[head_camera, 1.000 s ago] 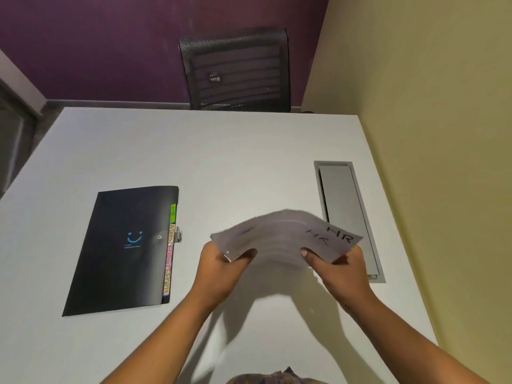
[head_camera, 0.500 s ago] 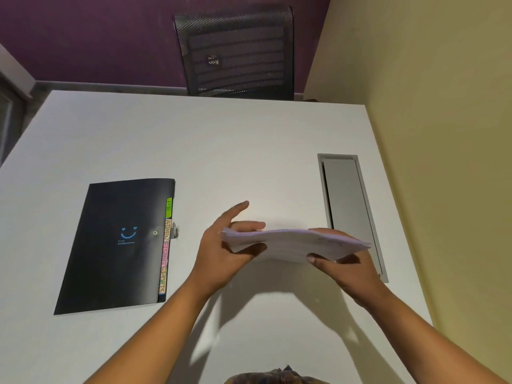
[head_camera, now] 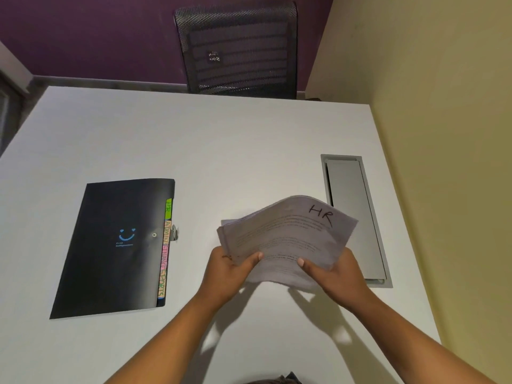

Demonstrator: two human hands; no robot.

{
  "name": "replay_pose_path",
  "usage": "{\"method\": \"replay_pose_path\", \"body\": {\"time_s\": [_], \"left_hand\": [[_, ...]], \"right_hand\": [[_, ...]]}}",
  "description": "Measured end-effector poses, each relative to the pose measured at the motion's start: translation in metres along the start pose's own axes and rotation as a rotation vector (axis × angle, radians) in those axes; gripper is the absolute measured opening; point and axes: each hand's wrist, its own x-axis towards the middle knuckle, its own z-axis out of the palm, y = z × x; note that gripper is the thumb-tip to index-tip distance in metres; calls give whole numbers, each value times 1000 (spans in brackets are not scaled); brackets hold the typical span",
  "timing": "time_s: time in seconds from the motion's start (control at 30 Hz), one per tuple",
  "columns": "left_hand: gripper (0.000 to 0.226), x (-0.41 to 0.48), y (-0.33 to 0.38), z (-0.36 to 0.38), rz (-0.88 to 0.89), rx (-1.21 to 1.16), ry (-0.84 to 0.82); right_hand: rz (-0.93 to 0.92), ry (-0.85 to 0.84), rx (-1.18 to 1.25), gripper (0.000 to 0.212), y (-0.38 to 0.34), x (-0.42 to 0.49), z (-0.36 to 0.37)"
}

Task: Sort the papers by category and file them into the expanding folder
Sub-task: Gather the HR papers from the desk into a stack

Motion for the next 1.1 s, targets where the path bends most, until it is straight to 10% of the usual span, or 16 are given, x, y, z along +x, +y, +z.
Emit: {"method": "replay_pose_path", "body": {"time_s": [0.57,0.8,0.93,1.1], "left_hand": [[33,-32,5,-54,-328,-196,-17],[29,-34,-75,-116,-296,688,515],[84,-39,-96,-141,-487,1030,484],[91,-40,-105,-152,-459,1101,415]], "right_hand": [[176,-43,-14,17,8,-33,27],[340,86,91,21,5,-46,46],[359,109,108,20,4,-54,51],[373,147,116,20,0,-62,57]]}}
